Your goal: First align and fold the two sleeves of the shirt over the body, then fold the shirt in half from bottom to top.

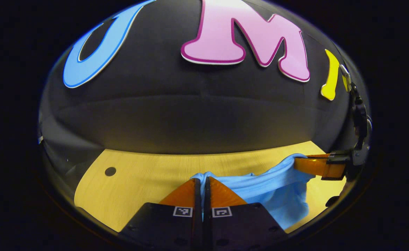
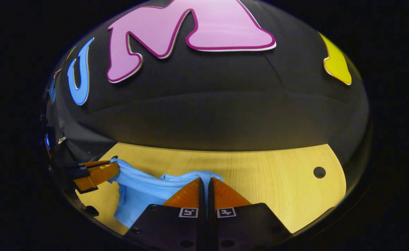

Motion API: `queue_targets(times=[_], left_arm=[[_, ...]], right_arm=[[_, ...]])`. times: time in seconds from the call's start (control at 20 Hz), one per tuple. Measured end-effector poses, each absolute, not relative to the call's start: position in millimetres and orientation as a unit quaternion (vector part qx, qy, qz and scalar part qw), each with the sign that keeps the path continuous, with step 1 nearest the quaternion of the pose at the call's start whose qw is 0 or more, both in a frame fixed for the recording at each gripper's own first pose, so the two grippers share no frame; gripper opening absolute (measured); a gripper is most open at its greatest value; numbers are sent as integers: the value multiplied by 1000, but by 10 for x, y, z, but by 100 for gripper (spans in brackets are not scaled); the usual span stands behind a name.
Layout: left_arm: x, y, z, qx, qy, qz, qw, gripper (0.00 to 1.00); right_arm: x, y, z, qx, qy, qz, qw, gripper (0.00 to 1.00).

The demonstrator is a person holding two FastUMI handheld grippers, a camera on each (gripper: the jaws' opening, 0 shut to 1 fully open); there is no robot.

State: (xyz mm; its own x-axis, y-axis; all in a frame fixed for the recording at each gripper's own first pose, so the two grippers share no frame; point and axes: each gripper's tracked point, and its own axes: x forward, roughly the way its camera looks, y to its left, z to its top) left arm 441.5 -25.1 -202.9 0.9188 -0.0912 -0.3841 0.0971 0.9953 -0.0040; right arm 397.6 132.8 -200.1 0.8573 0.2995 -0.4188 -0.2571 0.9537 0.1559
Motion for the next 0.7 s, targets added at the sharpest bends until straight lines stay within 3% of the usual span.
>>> queue_targets(times=[0.3, 0.45, 0.5, 0.6, 0.65, 0.7], left_arm=[[4895, -226, -2574, 17, 202, -41, 978, 7], [4943, -193, -2765, 19, 216, -34, 976, 17], [4948, -150, -2800, 25, 216, -25, 976, 20], [4948, -106, -2822, 32, 215, -21, 976, 41], [4929, -120, -2767, 29, 211, -23, 977, 61], [4841, -114, -2651, 23, 198, -20, 980, 80]], right_arm=[[4379, 1332, -2610, 11, 233, 120, 965, 5], [4395, 1291, -2859, -20, 248, 118, 961, 5], [4382, 1256, -2898, -33, 249, 117, 961, 11], [4362, 1278, -2883, -31, 241, 119, 963, 20], [4342, 1299, -2864, -24, 237, 123, 963, 22], [4282, 1295, -2831, -21, 236, 124, 964, 42]])
